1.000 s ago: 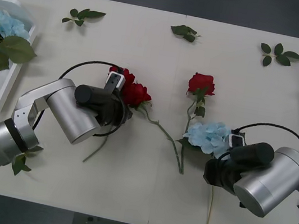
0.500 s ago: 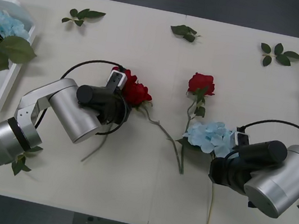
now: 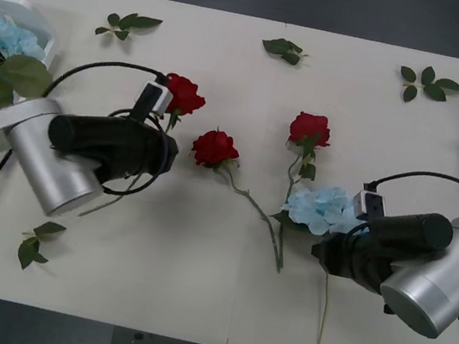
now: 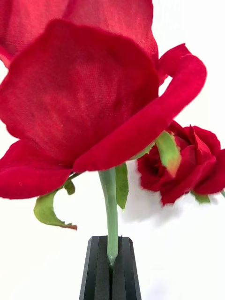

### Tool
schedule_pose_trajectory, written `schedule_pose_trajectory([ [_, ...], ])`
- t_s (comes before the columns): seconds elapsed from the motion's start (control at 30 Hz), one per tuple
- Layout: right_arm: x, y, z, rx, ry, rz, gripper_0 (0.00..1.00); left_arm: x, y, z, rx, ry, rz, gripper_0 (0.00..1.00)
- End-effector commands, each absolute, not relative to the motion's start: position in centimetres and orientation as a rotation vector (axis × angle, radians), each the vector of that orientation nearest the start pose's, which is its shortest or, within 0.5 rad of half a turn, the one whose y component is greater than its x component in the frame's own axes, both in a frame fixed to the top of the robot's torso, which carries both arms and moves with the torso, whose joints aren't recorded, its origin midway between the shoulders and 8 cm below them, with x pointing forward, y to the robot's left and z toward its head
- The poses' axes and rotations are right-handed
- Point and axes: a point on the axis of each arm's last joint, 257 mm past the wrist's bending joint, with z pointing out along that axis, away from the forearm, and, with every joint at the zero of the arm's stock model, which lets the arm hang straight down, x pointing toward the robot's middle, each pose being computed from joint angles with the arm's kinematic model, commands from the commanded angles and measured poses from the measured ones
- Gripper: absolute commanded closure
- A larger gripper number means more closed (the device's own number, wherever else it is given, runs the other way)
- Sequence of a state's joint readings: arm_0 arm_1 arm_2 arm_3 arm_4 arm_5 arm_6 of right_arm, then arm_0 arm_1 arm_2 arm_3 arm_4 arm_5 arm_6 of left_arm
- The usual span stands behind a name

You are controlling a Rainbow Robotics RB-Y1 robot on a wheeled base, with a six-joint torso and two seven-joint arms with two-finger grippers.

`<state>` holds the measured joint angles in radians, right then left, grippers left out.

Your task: Put the red flowers into the right box and the blue flowers into the left box

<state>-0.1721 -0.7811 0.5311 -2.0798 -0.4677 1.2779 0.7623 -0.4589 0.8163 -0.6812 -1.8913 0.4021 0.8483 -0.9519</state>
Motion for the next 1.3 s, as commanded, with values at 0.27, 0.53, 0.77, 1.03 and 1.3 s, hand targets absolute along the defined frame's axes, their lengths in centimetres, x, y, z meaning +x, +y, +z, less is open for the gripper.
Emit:
schedule_pose_trajectory([
  [0.27, 42.2, -21.8, -25.0, -0.325, 2.492, 0.176, 0.0, 48.1, 7.2, -11.3, 0.387, 1.982, -0.56, 1.0],
  [0.53, 43.0, -22.5, -21.1, -0.472, 2.406, 0.247, 0.0, 46.7, -1.4, -2.4, 0.205, 1.81, -0.898, 1.0],
  [0.77, 42.5, -23.2, -18.2, -0.546, 2.329, 0.346, 0.0, 45.1, -6.9, 2.1, 0.123, 1.707, -1.067, 1.0],
  [1.03, 40.5, -24.1, -14.4, -0.596, 2.219, 0.54, 0.0, 43.7, -10.6, 4.1, -0.038, 1.614, -1.19, 1.0],
  [1.3, 37.3, -24.9, -11.1, -0.704, 2.114, 0.708, 0.0, 43.0, -11.2, 5.3, -0.168, 1.536, -1.276, 1.0],
])
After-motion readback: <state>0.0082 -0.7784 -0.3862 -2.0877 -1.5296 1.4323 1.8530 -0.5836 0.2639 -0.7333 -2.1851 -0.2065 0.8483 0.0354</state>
